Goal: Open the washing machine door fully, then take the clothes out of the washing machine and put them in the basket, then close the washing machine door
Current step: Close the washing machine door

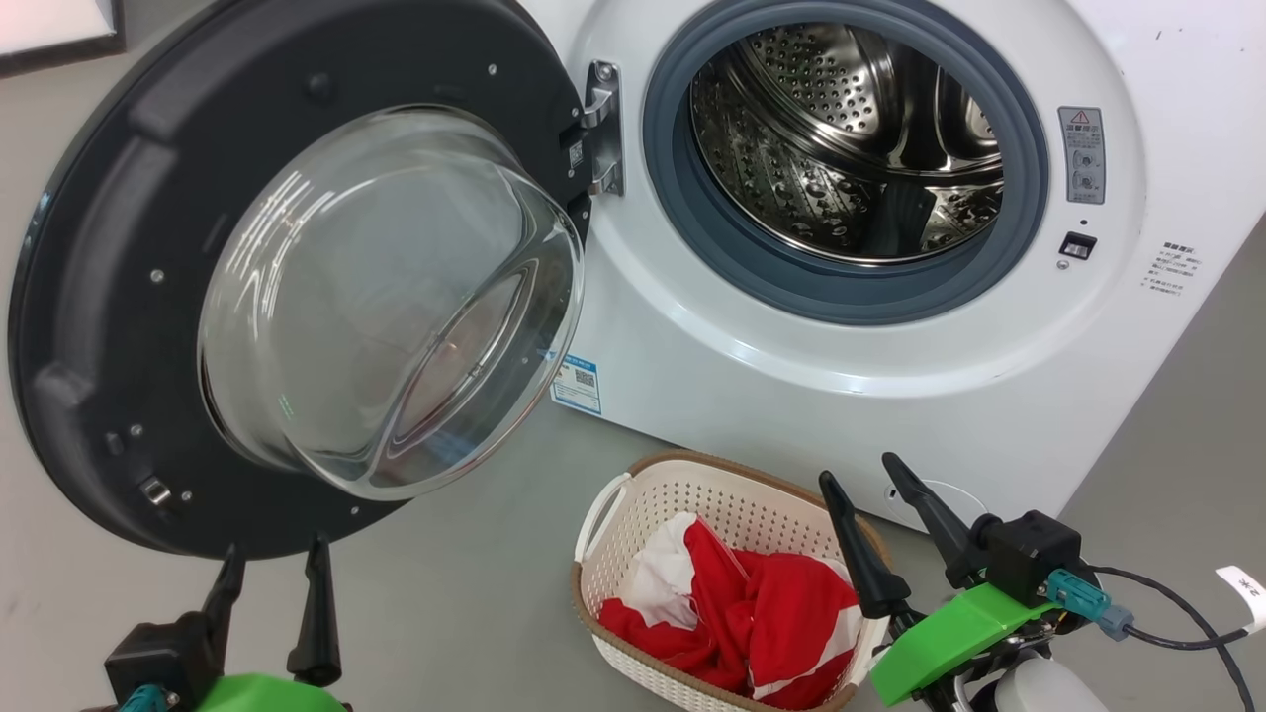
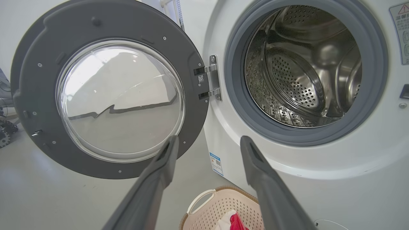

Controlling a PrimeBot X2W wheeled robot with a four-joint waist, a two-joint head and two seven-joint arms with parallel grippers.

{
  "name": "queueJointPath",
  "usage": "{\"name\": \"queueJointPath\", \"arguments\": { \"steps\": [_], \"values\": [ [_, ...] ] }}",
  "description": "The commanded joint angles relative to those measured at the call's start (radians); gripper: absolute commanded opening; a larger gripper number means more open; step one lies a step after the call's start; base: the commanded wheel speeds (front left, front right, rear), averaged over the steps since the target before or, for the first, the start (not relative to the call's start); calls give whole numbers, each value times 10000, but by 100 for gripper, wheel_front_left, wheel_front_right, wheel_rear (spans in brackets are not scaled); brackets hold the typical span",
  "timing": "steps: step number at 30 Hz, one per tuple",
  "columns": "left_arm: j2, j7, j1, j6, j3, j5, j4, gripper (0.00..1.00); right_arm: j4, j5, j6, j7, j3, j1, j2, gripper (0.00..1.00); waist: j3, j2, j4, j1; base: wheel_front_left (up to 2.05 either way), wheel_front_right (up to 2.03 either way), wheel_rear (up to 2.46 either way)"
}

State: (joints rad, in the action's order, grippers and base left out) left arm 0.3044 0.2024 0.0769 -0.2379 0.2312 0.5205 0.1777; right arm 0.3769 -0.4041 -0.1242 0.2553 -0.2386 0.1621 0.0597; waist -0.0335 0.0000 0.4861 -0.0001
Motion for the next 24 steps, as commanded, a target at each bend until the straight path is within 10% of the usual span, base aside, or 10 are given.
{"name": "queueJointPath", "arguments": {
  "steps": [1,21,22,23,24],
  "values": [
    [300,17,225,-53,-377,-16,-264,100,-197,29,-65,65,-184,128,-23,100,6,0,-4,1,0,0,0],
    [450,85,317,-24,-384,96,-308,100,-176,20,-65,65,-180,180,-43,100,165,0,-97,1,0,0,0],
    [456,100,332,18,-368,103,-332,95,-173,19,-65,65,-183,178,-44,100,166,0,-102,1,0,0,0],
    [483,123,351,50,-361,88,-384,4,-171,19,-65,65,-183,176,-45,100,168,0,-107,1,0,0,0],
    [534,142,371,79,-361,62,-458,0,-172,21,-65,65,-177,170,-46,100,166,0,-108,1,0,0,0]
  ]
}}
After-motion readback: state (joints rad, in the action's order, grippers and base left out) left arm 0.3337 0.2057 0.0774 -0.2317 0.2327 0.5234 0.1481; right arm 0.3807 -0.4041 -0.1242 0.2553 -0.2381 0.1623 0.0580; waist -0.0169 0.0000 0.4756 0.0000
